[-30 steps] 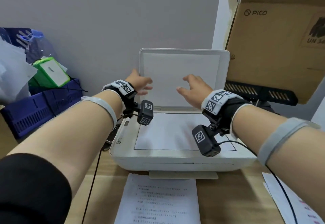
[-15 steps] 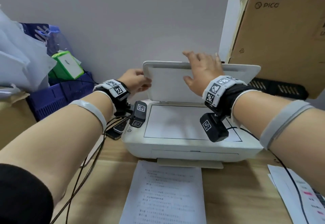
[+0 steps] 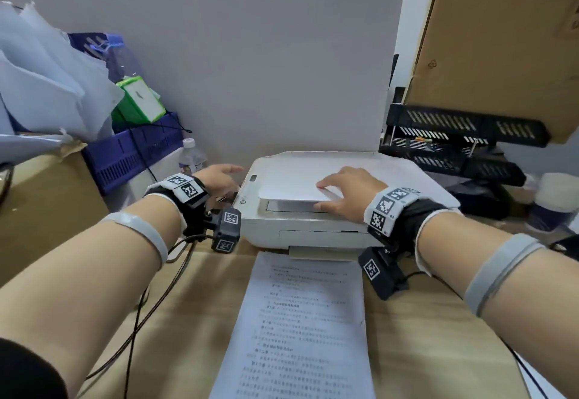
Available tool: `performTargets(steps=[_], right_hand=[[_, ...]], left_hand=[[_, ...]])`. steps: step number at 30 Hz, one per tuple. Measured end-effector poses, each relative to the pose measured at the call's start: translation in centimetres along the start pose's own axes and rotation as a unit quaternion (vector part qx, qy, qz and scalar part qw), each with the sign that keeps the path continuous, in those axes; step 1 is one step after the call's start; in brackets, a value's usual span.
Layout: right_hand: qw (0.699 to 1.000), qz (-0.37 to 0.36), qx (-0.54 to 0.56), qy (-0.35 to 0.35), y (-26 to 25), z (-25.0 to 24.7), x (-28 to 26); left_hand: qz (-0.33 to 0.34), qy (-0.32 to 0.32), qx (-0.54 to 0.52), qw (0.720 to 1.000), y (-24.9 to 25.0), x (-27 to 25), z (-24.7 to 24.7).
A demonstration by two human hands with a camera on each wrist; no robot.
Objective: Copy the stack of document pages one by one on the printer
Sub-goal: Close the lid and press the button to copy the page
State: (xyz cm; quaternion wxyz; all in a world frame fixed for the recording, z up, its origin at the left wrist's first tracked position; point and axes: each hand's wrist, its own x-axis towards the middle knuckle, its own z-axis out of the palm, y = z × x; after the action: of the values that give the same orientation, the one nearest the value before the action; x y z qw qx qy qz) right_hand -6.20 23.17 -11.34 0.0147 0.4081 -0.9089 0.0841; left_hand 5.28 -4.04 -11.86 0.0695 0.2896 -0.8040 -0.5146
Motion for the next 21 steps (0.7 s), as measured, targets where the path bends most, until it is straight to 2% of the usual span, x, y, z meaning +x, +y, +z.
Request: performTargets(steps=[3, 4, 13, 21], right_hand=[[1.000, 0.009, 0.016, -0.022, 0.7, 1.8, 0.0], [0.999, 0.014, 0.023, -0.028, 1.0, 2.4, 0.1], [0.999, 0.031, -0.003, -0.014, 1.7, 4.9, -0.3], [0.999, 0.028, -0.010, -0.013, 1.6, 4.8, -0.6]], left_hand=[[-0.013, -0.057, 0.004, 0.998, -0.6, -0.6, 0.4], [-0.012, -0.058, 0.011, 0.998, -0.9, -0.5, 0.5], [-0.058, 0.005, 0.017, 0.998, -0.9, -1.0, 1.8], [-0.063, 0.012, 0.016, 0.998, -1.0, -1.6, 1.9]])
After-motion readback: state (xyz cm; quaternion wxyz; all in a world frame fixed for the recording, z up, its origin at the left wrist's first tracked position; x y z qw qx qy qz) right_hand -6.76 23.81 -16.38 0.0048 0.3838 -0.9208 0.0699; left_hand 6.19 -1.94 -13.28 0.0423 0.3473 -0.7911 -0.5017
